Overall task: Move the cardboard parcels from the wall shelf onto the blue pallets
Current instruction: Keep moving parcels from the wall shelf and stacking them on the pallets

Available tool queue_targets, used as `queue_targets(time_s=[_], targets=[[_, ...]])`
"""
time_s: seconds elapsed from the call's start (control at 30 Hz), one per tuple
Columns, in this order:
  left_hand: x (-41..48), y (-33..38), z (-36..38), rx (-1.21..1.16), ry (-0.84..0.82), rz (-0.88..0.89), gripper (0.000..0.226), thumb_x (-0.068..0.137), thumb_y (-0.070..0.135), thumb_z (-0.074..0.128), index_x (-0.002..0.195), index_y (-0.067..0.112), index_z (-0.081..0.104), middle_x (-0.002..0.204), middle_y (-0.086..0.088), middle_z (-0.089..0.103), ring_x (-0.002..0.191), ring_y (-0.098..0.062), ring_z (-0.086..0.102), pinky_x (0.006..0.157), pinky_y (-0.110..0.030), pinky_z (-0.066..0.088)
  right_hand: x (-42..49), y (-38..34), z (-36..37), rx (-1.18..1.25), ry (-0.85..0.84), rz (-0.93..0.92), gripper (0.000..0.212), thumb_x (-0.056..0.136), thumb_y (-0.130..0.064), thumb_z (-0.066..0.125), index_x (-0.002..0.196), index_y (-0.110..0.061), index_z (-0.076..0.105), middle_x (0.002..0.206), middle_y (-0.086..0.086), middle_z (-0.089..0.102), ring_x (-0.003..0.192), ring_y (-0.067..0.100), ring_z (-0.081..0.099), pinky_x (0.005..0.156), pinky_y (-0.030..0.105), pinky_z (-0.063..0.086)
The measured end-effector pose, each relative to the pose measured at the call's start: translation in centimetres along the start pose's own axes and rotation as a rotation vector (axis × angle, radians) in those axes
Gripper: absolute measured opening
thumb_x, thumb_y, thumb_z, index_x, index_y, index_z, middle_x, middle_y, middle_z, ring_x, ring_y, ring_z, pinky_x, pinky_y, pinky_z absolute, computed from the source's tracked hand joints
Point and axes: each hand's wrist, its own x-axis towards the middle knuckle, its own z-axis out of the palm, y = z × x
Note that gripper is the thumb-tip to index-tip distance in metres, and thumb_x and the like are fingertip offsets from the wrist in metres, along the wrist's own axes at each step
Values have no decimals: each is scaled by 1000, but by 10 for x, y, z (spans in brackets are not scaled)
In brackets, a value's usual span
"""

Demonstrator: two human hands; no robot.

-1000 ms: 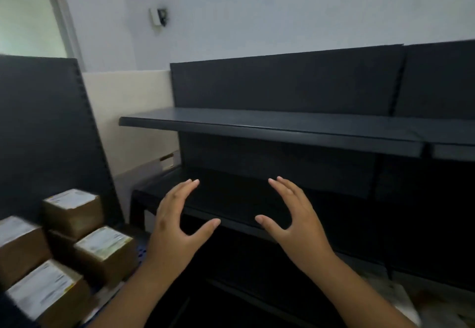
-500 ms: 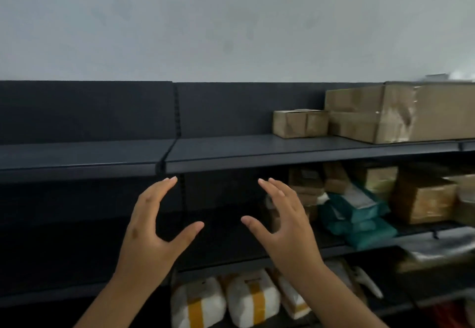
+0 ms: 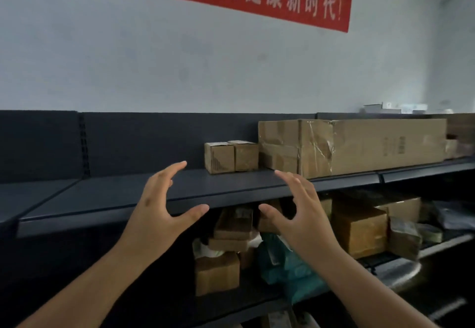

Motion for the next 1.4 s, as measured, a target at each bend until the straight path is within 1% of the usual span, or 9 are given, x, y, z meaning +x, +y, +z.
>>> queue_targets(time_s=[0.1, 0.23, 0.4, 0.57, 0.7, 0.93, 1.07, 1.23, 1.4], targets=[[50, -11, 17, 16, -55, -49, 82, 66, 63, 72, 133, 64, 23, 150, 10, 29, 132, -12, 40, 104, -38, 40, 37, 18, 6, 16, -4, 27, 68, 82, -52, 65, 140, -47, 29, 145, -15, 30, 130, 4, 33, 101, 25, 36], [123, -36, 41, 35, -124, -139, 93, 70, 56, 78, 142, 52, 21, 154, -4, 24, 133, -25, 40, 106, -47, 40, 96, 38, 20, 24, -30, 59, 70, 83, -51, 66, 142, -44, 29, 147, -9, 31, 131, 11, 37, 106, 35, 38], [194, -69, 70, 105, -210, -176, 95, 73, 49, 80, 147, 42, 20, 152, -11, 24, 127, -28, 43, 97, -37, 38, 168, 71, 48, -16, -77, 119, 76, 82, -49, 69, 144, -41, 27, 151, -5, 32, 133, 18, 39, 108, 43, 39], [235, -112, 108, 31, -271, -310, 102, 67, 50, 84, 146, 40, 21, 141, -11, 43, 118, -27, 51, 93, -36, 46, 227, 106, 83, -69, -198, 140, 82, 81, -38, 74, 147, -36, 26, 152, 2, 34, 138, 20, 35, 108, 32, 30], [235, -126, 132, -212, -279, -421, 96, 69, 29, 87, 142, 37, 26, 118, -1, 56, 103, -17, 57, 83, -31, 54, 261, 127, 110, 8, -311, 188, 89, 80, -26, 77, 151, -30, 23, 155, 1, 31, 139, 21, 33, 110, 29, 30], [233, -119, 143, -194, -149, -452, 81, 76, 20, 81, 138, 40, 32, 119, -3, 55, 98, -17, 58, 81, -34, 55, 274, 139, 127, 99, -336, 205, 66, 77, -17, 79, 133, -27, 45, 131, 6, 52, 111, 20, 53, 94, 34, 48], [220, -106, 136, -246, -43, -447, 73, 76, 16, 81, 131, 40, 39, 117, -1, 57, 97, -16, 59, 83, -39, 57, 261, 133, 117, 164, -288, 108, 62, 79, -16, 77, 131, -29, 46, 126, 1, 54, 104, 15, 55, 80, 22, 48], [198, -65, 116, -300, 71, -330, 71, 78, 7, 79, 130, 40, 45, 122, 8, 55, 105, -11, 57, 65, -22, 56, 236, 114, 87, 227, -189, -16, 65, 84, -22, 73, 136, -39, 38, 117, -6, 43, 102, 9, 45, 83, 18, 39], [164, -25, 92, -169, 219, -262, 73, 72, 18, 85, 125, 52, 48, 124, 20, 54, 114, -10, 54, 91, -41, 56, 216, 94, 68, 312, -114, -153, 64, 82, -29, 74, 130, -46, 35, 127, -2, 47, 103, 7, 45, 87, 22, 39]])
